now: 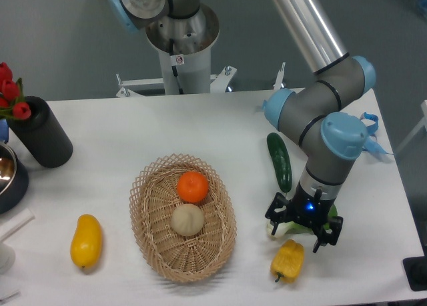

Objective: Pick up the yellow pepper from the table
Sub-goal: 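Lower the open gripper over the yellow bell pepper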

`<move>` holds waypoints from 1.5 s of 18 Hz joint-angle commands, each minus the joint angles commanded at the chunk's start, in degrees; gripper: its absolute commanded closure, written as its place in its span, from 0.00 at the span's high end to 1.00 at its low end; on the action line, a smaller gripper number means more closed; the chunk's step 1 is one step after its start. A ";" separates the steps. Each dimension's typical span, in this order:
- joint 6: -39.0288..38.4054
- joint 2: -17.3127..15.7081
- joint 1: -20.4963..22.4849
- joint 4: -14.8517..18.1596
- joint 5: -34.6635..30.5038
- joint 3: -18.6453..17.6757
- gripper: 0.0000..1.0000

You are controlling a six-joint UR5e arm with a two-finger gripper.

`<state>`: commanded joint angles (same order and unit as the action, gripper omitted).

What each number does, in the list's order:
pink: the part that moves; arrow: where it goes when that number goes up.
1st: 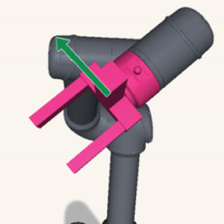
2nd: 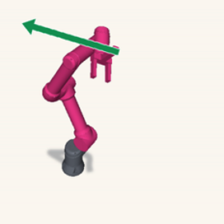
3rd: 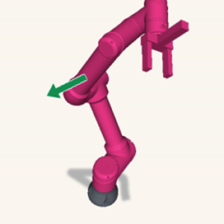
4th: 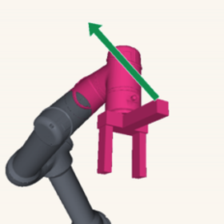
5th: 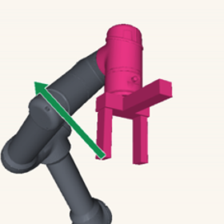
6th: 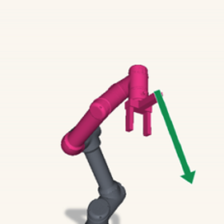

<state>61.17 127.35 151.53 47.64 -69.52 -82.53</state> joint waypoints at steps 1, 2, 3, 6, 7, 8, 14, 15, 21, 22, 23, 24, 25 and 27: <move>-0.17 0.18 -0.44 -0.79 -0.09 -0.09 1.00; -0.18 0.35 -0.44 -1.41 0.00 -0.09 1.00; 0.00 0.44 -0.44 -1.59 0.00 -0.09 1.00; 0.09 0.62 -0.53 -1.68 -0.09 -0.09 1.00; 0.09 0.70 -0.53 -1.68 -0.17 0.00 1.00; 0.17 1.05 -0.53 -1.76 -0.44 0.00 1.00; 0.17 1.58 -0.62 -1.85 -1.40 0.09 1.00; 0.17 1.76 -0.62 -1.85 -1.84 0.09 1.00; 0.18 2.55 -0.97 -1.94 -2.90 0.70 1.00; 0.17 2.64 -1.23 -1.94 -2.90 0.70 1.00; 0.17 2.64 -1.32 -1.94 -2.90 0.70 1.00; 0.17 2.73 -1.32 -1.94 -2.90 0.62 1.00; 0.26 2.73 -1.41 -1.94 -2.90 0.53 1.00; 0.26 2.99 -1.84 -2.20 -2.99 0.53 1.00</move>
<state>61.43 130.34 149.68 45.44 -72.51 -82.00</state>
